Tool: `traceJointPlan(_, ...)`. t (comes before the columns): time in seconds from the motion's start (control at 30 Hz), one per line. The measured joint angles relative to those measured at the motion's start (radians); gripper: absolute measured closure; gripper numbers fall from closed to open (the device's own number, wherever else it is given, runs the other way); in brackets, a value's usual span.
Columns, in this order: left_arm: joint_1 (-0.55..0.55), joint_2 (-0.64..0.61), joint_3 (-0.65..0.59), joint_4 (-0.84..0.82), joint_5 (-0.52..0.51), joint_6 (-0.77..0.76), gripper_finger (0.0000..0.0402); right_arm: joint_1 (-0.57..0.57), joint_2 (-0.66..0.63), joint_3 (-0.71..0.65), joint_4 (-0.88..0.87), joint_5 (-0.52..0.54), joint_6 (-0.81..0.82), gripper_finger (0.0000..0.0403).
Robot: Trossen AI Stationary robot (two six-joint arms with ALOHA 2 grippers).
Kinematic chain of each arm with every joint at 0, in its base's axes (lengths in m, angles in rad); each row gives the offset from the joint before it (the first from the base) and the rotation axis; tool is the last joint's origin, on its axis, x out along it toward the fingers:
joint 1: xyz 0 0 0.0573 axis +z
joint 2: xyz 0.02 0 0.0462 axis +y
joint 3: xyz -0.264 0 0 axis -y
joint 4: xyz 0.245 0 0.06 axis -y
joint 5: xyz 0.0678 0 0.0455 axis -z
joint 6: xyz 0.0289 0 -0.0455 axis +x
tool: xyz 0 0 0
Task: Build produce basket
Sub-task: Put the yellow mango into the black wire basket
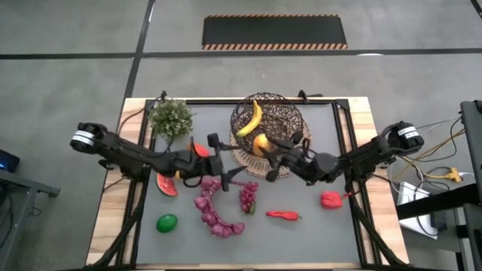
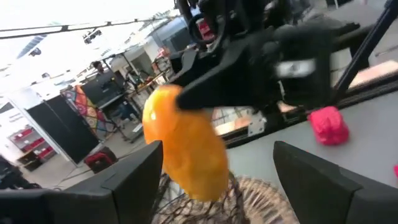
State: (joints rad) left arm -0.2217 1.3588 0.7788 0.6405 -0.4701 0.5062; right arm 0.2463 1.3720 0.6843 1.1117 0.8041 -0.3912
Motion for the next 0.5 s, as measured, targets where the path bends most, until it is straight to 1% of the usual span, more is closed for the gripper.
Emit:
traceJointPlan(0.1,-0.001,-0.059,-0.006,-0.062,-0.001,0.003,0.0116,-0.053,0.002,0.054,-0.116,0.082,0.014,0.0253)
traceJointPlan(0.23,-0.001,-0.118,-0.077,-0.06,0.002,0.001,0.0116,-0.159,0.007,0.083,-0.232,0.109,0.145,0.0253)
traceJointPlan(0.37,-0.003,-0.171,-0.166,0.019,0.016,0.006,0.0116,-0.271,0.01,0.074,-0.31,0.136,0.309,0.0253)
traceJointPlan(0.5,-0.003,-0.25,-0.23,0.08,0.017,0.007,0.0116,-0.373,0.028,0.056,-0.344,0.141,0.474,0.0253)
